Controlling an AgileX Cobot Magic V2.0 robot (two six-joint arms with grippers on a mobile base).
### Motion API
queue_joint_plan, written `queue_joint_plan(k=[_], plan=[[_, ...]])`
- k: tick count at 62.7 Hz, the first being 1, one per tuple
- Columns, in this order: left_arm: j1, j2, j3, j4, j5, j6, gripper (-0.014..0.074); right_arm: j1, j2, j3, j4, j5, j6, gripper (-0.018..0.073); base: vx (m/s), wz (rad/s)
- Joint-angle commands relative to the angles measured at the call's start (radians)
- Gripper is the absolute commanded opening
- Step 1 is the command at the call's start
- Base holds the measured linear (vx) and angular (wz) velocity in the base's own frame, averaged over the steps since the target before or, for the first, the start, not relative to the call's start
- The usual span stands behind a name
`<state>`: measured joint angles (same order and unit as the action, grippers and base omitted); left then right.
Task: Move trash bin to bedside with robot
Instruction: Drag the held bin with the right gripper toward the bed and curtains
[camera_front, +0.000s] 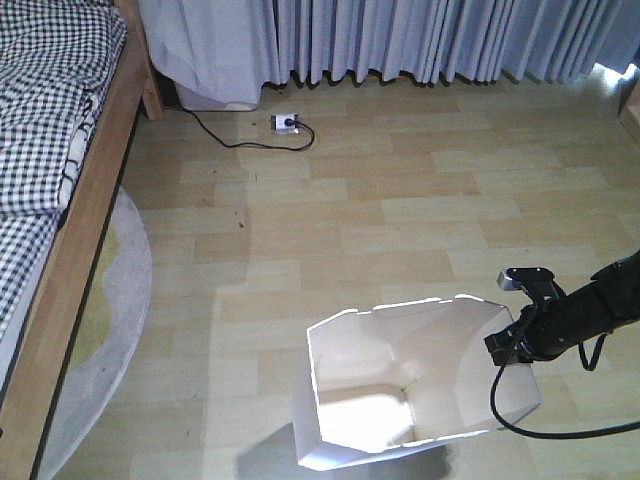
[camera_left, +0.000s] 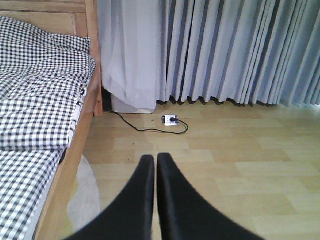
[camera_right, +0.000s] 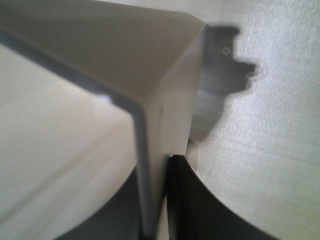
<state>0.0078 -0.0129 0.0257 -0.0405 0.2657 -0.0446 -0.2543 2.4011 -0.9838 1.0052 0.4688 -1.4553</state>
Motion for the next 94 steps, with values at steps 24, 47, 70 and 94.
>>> queue_joint_plan(k=[24, 47, 70, 94], plan=[[0.000, -0.014, 0.019, -0.004, -0.068, -0.006, -0.0006, -0.002, -0.075, -0.008, 0.041, 0.179, 0.001, -0.0005, 0.31, 0.06], [0.000, -0.014, 0.019, -0.004, -0.068, -0.006, -0.0006, -0.002, -0.075, -0.008, 0.041, 0.179, 0.001, -0.0005, 0.28, 0.09], [0.000, -0.014, 0.019, -0.004, -0.068, -0.006, -0.0006, -0.002, -0.075, -0.008, 0.041, 0.179, 0.001, -0.0005, 0.26, 0.07], [0.000, -0.014, 0.019, -0.004, -0.068, -0.006, -0.0006, -0.002, -0.075, -0.008, 0.041, 0.179, 0.001, -0.0005, 0.24, 0.02]])
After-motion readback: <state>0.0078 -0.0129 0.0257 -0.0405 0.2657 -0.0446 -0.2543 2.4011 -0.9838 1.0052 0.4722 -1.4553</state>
